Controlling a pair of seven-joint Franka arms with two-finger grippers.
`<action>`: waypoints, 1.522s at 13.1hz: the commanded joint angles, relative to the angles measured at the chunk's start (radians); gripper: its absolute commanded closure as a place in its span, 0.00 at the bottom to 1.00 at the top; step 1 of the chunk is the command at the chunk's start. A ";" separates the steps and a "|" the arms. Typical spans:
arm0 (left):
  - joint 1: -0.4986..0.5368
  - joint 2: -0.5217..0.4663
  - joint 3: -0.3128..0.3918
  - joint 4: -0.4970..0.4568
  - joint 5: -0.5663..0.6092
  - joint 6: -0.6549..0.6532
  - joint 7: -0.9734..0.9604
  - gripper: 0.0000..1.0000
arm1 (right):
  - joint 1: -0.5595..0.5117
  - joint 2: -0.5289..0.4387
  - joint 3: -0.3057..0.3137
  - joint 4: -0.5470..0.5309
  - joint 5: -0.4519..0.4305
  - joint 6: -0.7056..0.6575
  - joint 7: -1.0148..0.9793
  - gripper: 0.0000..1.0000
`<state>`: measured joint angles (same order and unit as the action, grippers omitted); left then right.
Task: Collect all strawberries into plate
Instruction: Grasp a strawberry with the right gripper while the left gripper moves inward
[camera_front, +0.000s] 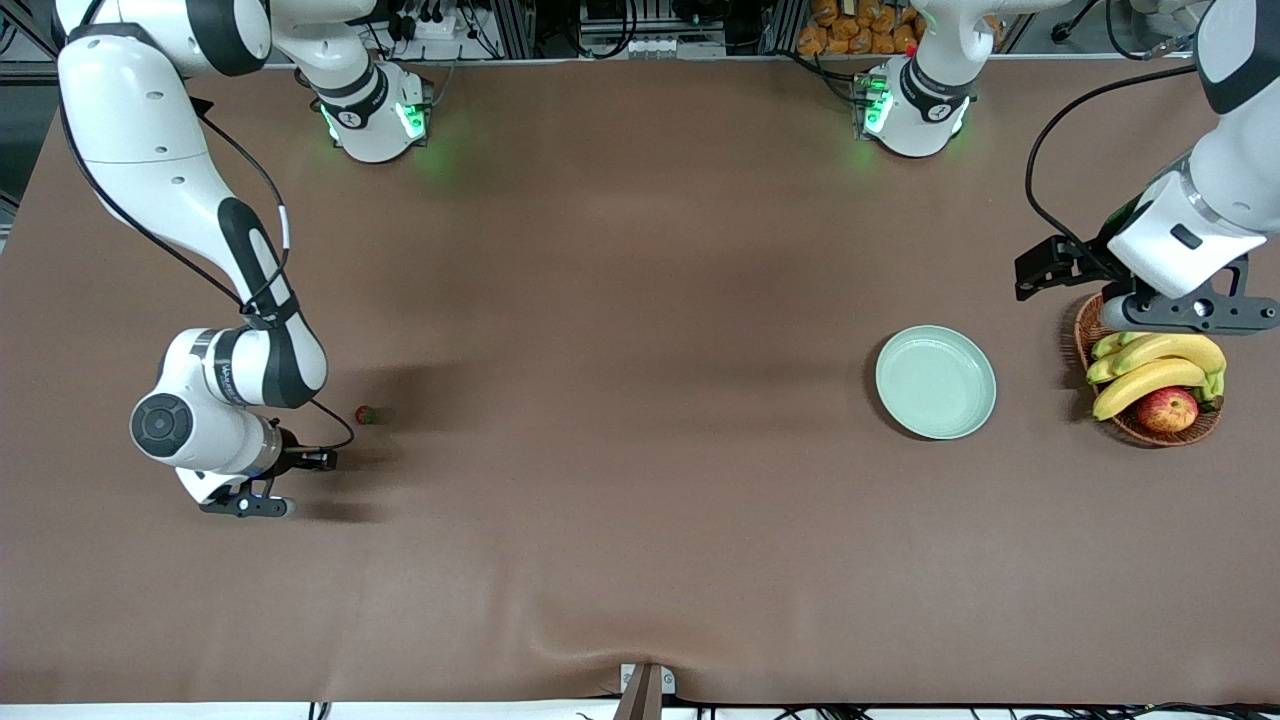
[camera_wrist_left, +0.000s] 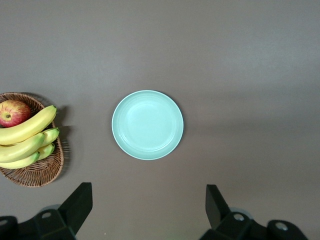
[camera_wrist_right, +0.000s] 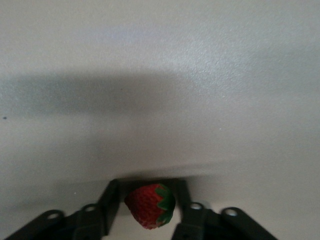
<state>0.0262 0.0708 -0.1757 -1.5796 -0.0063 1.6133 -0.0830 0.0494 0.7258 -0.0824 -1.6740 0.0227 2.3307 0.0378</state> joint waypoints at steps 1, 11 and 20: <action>0.001 0.006 -0.005 0.001 0.009 0.013 -0.018 0.00 | 0.006 -0.009 0.001 -0.007 0.005 -0.024 0.008 0.79; -0.014 0.038 -0.044 -0.005 0.011 0.042 -0.035 0.00 | 0.318 -0.077 0.070 0.082 0.258 -0.027 0.238 1.00; -0.176 0.147 -0.044 0.003 0.022 0.072 -0.383 0.00 | 0.656 0.092 0.072 0.195 0.353 0.167 0.338 1.00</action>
<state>-0.0902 0.1731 -0.2210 -1.5869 -0.0063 1.6661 -0.3758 0.6723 0.7609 0.0023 -1.5675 0.3018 2.5025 0.3830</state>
